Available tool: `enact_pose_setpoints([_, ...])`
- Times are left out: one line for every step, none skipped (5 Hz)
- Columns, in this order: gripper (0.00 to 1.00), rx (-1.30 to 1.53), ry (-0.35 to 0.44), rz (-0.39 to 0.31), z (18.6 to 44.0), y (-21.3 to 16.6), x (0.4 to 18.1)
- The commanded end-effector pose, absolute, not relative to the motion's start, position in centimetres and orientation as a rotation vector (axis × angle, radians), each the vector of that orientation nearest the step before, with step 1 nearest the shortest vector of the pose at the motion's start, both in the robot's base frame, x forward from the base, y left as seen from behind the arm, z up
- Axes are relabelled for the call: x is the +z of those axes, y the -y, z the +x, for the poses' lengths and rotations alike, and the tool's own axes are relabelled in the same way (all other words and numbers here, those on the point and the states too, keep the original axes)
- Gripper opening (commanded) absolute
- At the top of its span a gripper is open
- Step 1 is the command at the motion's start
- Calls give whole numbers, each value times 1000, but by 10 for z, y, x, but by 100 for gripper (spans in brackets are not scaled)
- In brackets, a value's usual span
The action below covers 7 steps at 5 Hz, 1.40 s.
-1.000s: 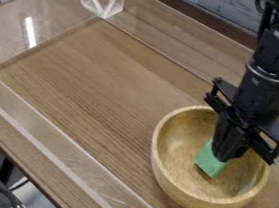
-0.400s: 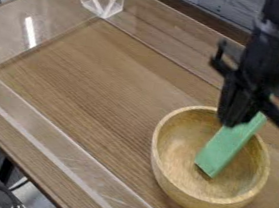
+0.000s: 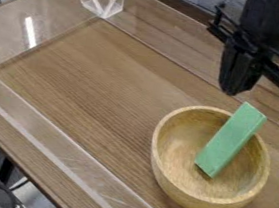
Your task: Remove the green block from inside the brown bowl and put it on the table
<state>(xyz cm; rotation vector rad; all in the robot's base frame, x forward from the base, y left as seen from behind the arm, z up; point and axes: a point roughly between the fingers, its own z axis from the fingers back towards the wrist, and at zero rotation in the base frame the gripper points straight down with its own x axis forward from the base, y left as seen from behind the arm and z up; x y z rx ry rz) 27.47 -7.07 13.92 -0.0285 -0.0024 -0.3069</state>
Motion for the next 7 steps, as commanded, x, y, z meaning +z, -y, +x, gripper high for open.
enact_pose_setpoints([100,-316,48,-41,279,74,145])
enact_pose_setpoints([100,-322,43,-48,279,75,140])
enact_pose_setpoints([100,-327,36,-52,280,77,134])
enact_pose_setpoints([100,-332,20,-60,280,79,123])
enact_pose_setpoints([100,-338,5,-62,280,82,111])
enact_pose_setpoints([100,-344,-16,-59,280,83,96])
enact_pose_setpoints([100,-348,-32,-56,280,85,83])
